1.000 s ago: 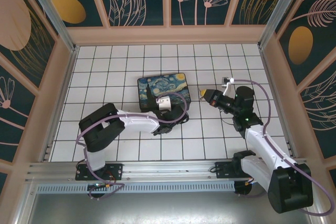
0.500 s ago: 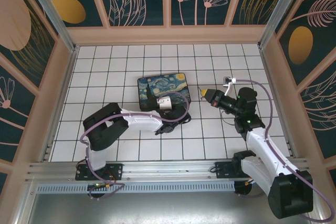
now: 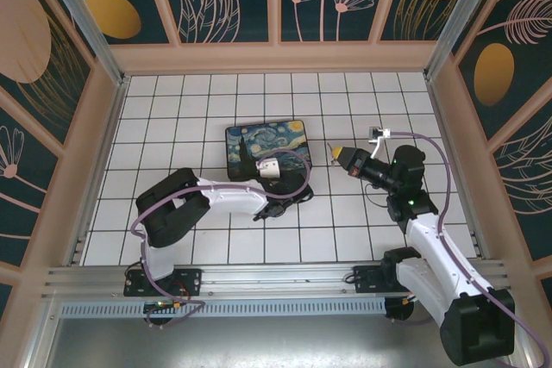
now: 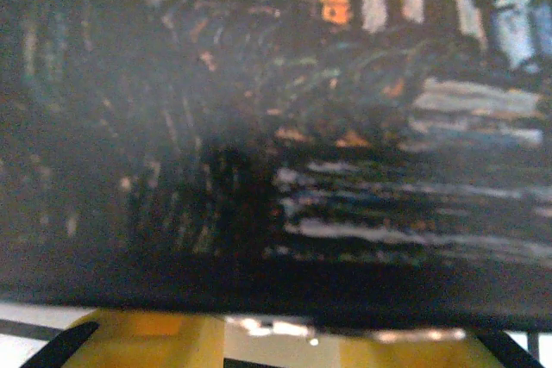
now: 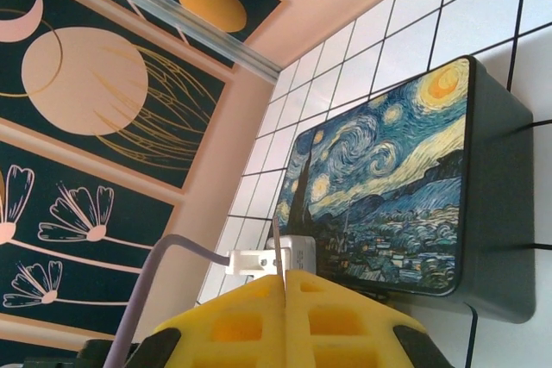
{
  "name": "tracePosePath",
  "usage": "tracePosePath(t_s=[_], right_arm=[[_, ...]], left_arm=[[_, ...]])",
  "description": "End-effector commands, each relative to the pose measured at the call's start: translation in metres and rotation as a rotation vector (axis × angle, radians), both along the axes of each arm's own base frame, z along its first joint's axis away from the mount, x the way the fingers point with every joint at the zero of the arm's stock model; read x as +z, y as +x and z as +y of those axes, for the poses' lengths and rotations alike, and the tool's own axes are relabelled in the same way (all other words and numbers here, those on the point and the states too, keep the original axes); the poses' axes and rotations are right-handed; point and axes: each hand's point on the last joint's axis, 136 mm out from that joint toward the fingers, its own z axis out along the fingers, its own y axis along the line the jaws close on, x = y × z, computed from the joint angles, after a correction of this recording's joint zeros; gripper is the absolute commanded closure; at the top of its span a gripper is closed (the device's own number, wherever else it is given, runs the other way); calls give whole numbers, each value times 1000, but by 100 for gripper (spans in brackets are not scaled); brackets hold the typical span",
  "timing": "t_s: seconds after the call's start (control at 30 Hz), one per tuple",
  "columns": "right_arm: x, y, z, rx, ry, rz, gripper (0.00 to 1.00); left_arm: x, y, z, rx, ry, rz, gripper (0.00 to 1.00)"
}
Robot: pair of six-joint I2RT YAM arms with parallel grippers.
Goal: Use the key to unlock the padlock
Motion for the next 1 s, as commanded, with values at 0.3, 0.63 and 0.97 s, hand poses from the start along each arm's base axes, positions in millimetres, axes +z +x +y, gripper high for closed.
tracePosePath(t_s=[0.3, 0.63, 0.97], right_arm=[[27, 15, 0, 9, -71, -34, 100], [52, 18, -7, -10, -113, -55, 100], [54, 8, -11, -15, -139, -52, 100]], left_arm=[[93, -32, 2, -35, -43, 69, 68], [166, -19, -17, -68, -5, 55, 68], [163, -5, -36, -89, -17, 71, 62]])
